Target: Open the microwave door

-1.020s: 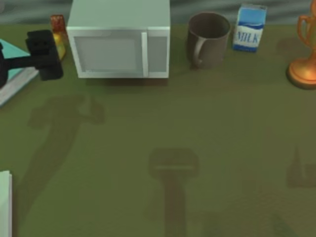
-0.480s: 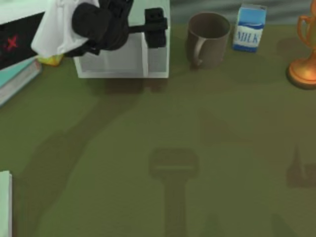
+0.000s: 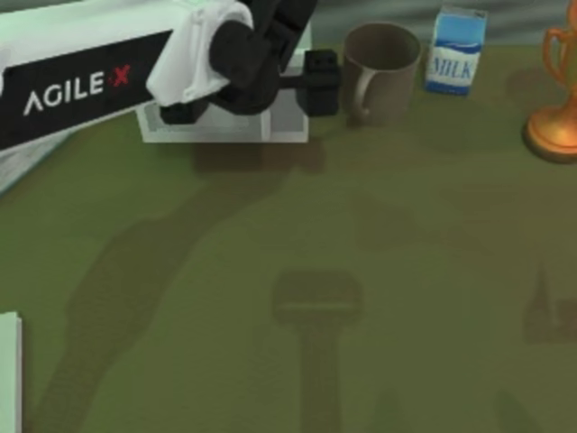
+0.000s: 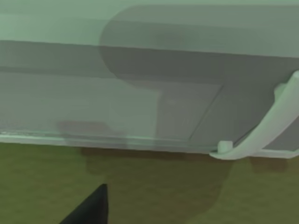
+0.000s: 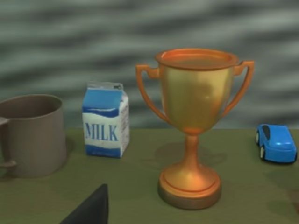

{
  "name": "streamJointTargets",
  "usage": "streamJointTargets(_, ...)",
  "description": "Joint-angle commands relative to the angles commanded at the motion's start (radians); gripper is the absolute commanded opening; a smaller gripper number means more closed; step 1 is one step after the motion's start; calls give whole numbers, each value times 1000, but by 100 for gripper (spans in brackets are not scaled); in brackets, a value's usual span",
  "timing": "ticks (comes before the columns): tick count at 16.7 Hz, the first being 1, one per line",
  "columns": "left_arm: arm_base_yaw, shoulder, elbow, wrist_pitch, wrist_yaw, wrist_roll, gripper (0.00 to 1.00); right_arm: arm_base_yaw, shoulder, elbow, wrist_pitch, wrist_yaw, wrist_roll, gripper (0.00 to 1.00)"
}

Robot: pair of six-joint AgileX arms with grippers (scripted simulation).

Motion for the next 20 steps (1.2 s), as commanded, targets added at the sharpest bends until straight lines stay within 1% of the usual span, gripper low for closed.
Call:
streamJointTargets(4, 8, 16, 7, 15, 5, 7, 100, 0, 0, 0, 0, 0, 0, 100)
streamJointTargets(10, 59, 212, 88, 139, 38, 52, 100, 0, 0, 0, 0, 0, 0, 100)
streamJointTargets(14, 63, 222, 94, 148, 41, 56, 100, 0, 0, 0, 0, 0, 0, 100)
streamJointTargets(20, 63, 222, 94, 148, 41, 56, 55, 0, 0, 0, 0, 0, 0, 100)
